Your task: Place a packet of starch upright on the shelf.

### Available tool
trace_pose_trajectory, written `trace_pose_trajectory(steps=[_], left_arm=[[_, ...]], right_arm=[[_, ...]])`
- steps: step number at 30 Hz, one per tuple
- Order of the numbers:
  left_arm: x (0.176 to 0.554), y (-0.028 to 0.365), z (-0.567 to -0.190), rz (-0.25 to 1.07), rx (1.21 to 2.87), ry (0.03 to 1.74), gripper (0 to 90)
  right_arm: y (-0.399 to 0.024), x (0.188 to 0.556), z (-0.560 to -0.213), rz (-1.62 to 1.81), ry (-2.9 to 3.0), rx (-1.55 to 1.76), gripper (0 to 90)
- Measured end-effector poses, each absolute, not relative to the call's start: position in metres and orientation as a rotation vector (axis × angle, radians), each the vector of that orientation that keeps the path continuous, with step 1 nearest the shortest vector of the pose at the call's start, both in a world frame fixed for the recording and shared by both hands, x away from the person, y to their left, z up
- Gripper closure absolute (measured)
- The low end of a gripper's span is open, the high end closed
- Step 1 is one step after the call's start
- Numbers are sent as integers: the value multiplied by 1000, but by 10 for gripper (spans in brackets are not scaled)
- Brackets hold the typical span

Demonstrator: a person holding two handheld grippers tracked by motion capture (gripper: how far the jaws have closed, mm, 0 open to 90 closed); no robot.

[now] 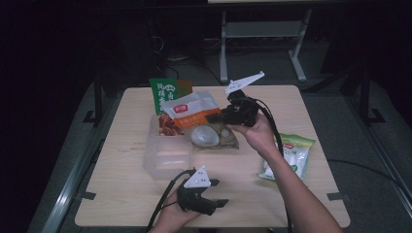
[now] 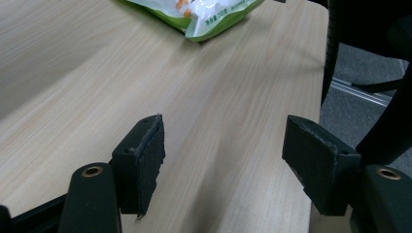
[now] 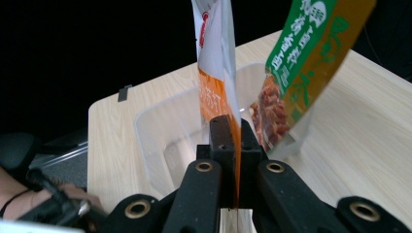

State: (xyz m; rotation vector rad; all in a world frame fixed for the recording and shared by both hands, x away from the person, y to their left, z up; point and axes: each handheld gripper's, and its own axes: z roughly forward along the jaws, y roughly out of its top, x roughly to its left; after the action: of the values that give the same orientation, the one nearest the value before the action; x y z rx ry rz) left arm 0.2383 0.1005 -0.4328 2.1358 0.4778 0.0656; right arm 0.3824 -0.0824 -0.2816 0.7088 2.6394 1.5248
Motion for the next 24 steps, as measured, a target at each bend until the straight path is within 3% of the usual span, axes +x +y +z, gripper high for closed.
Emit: trace_pose_trajectory(steps=[13, 24], left_arm=[[238, 103, -433, 64, 2139, 459, 311], [236, 108, -431, 74, 2139, 464, 311]], right_arm=[[-30, 407, -284, 1534, 2678, 658, 900], [15, 423, -312, 1540, 2733, 679, 900]])
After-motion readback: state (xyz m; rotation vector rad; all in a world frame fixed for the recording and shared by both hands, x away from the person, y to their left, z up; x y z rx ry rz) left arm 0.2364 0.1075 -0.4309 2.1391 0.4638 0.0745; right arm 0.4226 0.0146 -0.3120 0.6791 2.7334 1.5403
